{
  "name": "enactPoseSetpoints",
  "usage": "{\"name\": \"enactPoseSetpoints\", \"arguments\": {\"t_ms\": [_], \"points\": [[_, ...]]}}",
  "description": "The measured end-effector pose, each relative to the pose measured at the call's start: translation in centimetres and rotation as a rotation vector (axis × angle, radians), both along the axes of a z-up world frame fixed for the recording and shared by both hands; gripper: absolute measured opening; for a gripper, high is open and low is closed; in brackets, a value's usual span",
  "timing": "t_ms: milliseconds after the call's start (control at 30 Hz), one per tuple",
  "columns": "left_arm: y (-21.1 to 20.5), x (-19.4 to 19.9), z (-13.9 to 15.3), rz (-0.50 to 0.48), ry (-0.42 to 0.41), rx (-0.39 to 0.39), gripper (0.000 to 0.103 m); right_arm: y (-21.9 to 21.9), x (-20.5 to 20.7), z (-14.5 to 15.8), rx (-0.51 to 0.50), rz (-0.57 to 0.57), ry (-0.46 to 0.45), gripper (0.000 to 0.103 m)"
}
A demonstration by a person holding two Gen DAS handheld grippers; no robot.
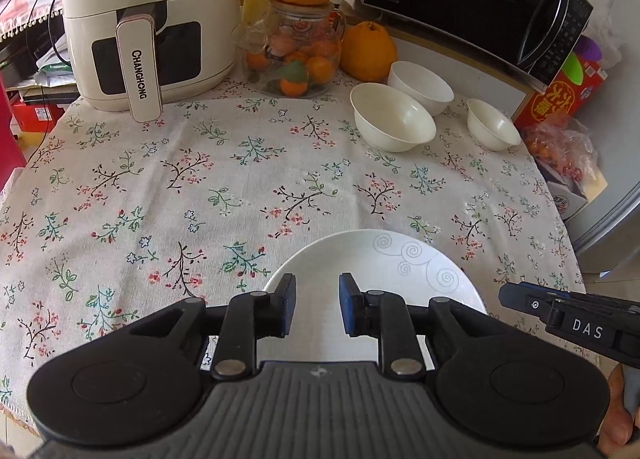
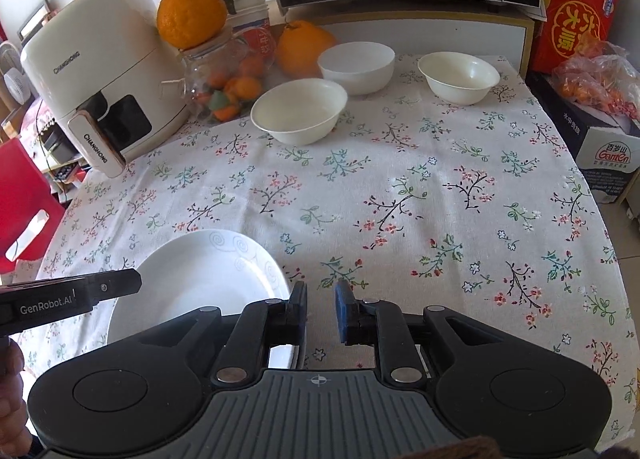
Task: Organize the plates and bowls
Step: 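Move both grippers to the rim of the large white bowl, then close both grippers together on the large white bowl rim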
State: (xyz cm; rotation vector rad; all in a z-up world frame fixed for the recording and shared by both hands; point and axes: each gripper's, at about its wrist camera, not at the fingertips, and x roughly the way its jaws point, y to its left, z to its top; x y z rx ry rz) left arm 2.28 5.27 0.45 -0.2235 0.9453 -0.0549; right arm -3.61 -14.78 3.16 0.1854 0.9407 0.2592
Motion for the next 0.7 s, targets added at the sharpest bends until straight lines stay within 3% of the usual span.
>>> {"name": "enactPoseSetpoints", "arguments": {"t_ms": [233, 433, 567, 700], "points": [[-0.3, 4.2, 0.2, 0.036, 0.012, -0.031, 0.028, -3.8, 4.2, 0.0, 0.127, -0.169, 0.045, 0.038], [-0.3, 8.2, 0.0, 0.084, -0.001, -0.094, 0.035, -6.1, 8.1, -1.4, 0.221, -0.276, 0.114, 0.040], [-1.3, 10.7, 0.1, 0.079, -0.004, -0.151, 0.040, -7.0, 10.9, -1.4, 0.286, -0.312, 0.094, 0.042], [-2.9, 13.6, 1.3, 0.065, -0.073, -0.148, 0.048, -7.2, 14.3, -1.5, 0.362, -0.335, 0.079, 0.042]]}}
